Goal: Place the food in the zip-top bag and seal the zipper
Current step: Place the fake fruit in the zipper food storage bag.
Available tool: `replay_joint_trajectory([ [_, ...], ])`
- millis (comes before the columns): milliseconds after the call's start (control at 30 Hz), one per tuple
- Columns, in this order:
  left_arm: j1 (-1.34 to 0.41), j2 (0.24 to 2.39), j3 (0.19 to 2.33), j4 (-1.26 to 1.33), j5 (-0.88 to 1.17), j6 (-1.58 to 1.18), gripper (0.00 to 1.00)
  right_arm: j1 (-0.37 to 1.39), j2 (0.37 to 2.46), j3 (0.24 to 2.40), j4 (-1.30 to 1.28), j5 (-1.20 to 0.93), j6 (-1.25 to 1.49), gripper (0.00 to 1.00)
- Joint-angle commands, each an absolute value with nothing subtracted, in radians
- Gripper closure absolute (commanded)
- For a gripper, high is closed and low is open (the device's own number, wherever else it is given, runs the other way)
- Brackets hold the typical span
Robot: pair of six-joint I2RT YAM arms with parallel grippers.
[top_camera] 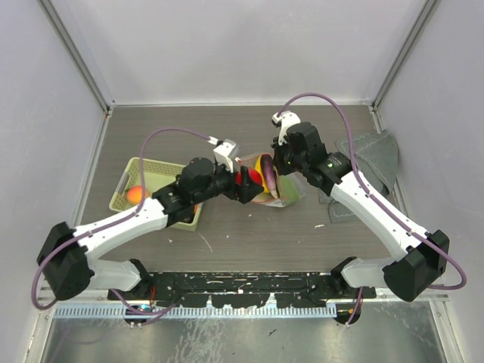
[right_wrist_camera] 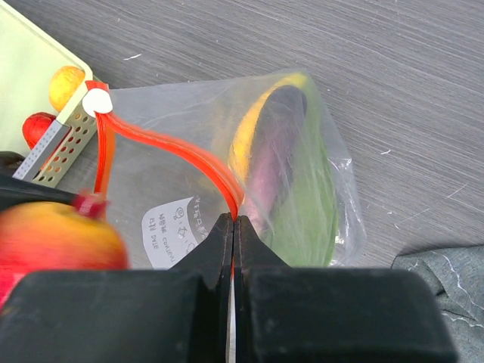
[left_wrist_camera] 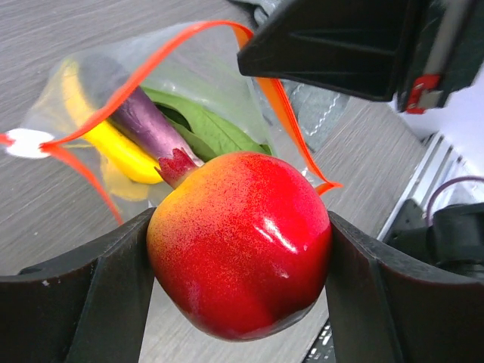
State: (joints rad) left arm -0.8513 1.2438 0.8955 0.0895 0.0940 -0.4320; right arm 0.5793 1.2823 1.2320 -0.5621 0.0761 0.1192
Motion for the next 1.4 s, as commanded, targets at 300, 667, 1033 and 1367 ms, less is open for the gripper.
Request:
replay_joint_trajectory([
  [300, -0.877, 1.524, 1.017, 0.352, 0.069, -0.171, 0.47, 0.577, 1.253, 1.284, -0.547, 0.035, 0.131, 1.00],
  [667, -0.876, 1.657, 1.074, 0.386, 0.040, -0.206, 0.41, 0.577, 1.250, 1.280, -0.540, 0.001, 0.135, 1.00],
  [1033, -0.876, 1.774, 1.114, 0.469, 0.095, -0.271, 0.29, 0.577, 1.250, 1.272, -0.517, -0.044, 0.152, 1.00],
  [1367, -0.877, 1.783, 1.073, 0.511, 0.113, -0.315, 0.14, 0.577, 1.254, 1.272, -0.504, -0.046, 0.156, 1.00],
])
